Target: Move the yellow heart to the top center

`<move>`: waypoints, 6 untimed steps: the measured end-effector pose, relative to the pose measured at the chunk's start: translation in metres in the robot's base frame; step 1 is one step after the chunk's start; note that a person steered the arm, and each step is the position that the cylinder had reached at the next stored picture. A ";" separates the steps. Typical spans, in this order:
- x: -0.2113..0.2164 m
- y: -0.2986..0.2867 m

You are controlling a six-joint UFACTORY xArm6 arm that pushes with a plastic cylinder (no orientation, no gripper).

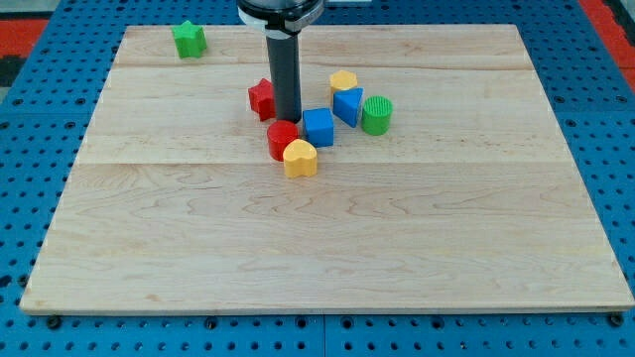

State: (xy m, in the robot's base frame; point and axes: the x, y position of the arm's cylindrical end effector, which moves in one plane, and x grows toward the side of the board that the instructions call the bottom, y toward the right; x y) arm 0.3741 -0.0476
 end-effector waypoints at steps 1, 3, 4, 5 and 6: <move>0.016 -0.042; 0.086 0.007; 0.080 0.088; 0.061 0.152; 0.047 0.176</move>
State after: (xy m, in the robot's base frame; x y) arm 0.4207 0.1289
